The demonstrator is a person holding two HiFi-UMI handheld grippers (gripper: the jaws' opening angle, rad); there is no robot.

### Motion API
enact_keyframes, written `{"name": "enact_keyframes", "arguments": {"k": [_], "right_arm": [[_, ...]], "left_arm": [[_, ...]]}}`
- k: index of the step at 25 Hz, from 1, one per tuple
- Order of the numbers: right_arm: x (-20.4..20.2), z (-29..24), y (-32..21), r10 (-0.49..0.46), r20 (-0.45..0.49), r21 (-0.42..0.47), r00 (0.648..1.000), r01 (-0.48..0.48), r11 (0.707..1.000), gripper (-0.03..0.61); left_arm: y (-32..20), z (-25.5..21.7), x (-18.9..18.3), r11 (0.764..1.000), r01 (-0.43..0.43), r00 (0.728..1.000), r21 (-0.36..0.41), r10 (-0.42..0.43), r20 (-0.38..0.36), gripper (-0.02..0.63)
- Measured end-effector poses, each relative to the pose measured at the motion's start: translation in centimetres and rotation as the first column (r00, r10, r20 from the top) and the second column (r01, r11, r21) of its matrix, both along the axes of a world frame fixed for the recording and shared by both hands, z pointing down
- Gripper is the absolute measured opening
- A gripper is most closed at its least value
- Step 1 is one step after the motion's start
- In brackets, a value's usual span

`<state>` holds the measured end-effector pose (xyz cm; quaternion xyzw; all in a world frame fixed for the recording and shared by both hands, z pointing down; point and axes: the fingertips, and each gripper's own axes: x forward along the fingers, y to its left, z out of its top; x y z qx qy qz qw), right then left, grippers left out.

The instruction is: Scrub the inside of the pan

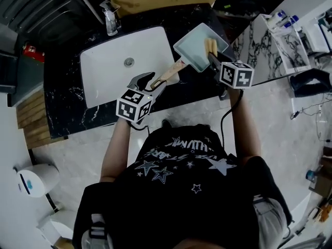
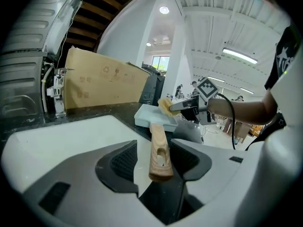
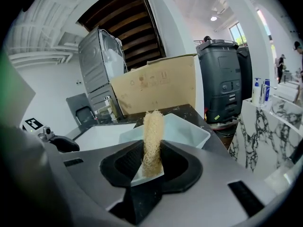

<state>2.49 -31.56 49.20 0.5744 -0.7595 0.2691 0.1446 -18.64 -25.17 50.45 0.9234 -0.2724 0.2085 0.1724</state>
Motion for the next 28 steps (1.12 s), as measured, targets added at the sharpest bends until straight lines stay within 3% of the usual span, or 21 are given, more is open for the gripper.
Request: {"name": "enact_keyframes", "arguments": {"k": [3,6,14,20,28], "right_arm": [[0.0,0.1,-0.4,-0.01,-0.015,-0.013,1.0,0.01,1.0,0.11],[0.8,0.4,-1.4,-0.011,-0.044,-0.03,0.999,0.01,0.999,0.11],[2.8,1.6,-5.6,-0.067,-0.182,-0.129,0.981,0.044,0.991,0.109],[3.4,3.7,-7.9,-0.185,-0.372,-0.268,0.91,0.085,0.96,0.107],[3.0,5.1,-9.6,-0.269,-0.488,-0.342,0.831,0.101,0.934,0.107]], "left_arm": [[0.1,0.0,0.2,1.0,-0.006,1.0,-0.014,0.006,-0.011,0.211],[0.5,0.0,0.8,1.0,-0.021,1.0,-0.022,0.021,-0.013,0.142],[0.6,0.0,0.9,1.0,0.01,1.0,-0.015,-0.01,0.01,0.135],[0.5,0.1,0.9,1.0,0.021,1.0,-0.016,-0.021,0.02,0.135],[0.5,0.0,0.9,0.999,0.026,0.999,-0.02,-0.026,0.024,0.135]]}}
